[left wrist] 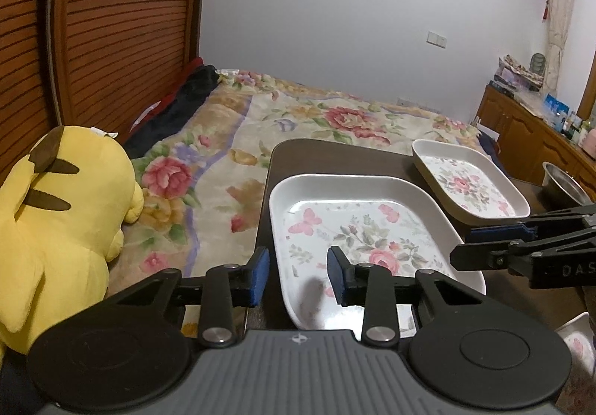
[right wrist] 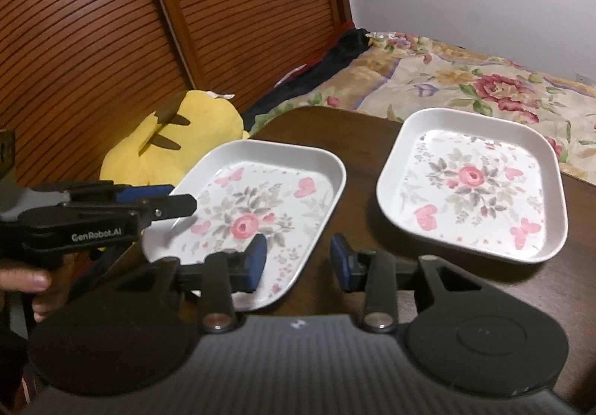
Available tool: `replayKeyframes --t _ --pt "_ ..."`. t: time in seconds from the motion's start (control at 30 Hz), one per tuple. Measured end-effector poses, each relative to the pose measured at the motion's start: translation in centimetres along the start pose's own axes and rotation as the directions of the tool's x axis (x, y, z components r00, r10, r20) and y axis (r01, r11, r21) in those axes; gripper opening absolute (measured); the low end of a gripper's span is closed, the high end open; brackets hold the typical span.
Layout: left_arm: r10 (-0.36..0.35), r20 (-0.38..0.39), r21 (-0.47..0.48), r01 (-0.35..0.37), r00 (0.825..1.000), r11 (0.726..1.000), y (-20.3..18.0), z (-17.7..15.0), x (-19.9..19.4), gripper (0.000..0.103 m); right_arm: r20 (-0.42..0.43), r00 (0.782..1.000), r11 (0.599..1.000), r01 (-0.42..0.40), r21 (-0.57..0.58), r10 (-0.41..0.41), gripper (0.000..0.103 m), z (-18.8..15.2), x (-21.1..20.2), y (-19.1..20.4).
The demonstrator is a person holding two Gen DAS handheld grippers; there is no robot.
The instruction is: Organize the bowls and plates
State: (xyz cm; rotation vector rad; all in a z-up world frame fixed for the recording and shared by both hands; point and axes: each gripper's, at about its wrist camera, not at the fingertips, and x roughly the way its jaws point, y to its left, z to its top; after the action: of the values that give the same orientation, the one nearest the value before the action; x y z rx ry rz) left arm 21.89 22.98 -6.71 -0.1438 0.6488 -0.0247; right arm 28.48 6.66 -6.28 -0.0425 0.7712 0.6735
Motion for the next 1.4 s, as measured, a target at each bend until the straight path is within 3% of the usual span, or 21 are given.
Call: replayKeyframes --t 0.3,0.77,1.07,1.4 --pt "0.001 -0.007 -0.014 -0.002 1.0 1.0 0.3 -0.3 0.2 0.021 -0.03 1.0 1.0 -0.008 -0.011 0.007 0.029 0.0 0.8 0.1" --pt "0.019 -0.023 -0.023 -0.02 1.0 1.0 0.0 -0.7 -0.3 0.016 -0.053 0.999 1.0 0.0 -0.02 -0.001 0.016 -0.1 1.1 0.1" --pt "0.017 -0.002 -0.006 -0.017 1.0 1.0 -1.2 -0.7 -1.9 0.016 -0.018 1.0 1.0 -0.002 -0.004 0.002 0.016 -0.5 -0.8 -0.3" --pt "-0.026 0.045 0.041 0.024 0.999 0.999 -4.7 -0.1 -4.7 0.016 0.076 0.997 0.999 0.017 0.042 -0.02 0.016 -1.6 -6.3 -1.5"
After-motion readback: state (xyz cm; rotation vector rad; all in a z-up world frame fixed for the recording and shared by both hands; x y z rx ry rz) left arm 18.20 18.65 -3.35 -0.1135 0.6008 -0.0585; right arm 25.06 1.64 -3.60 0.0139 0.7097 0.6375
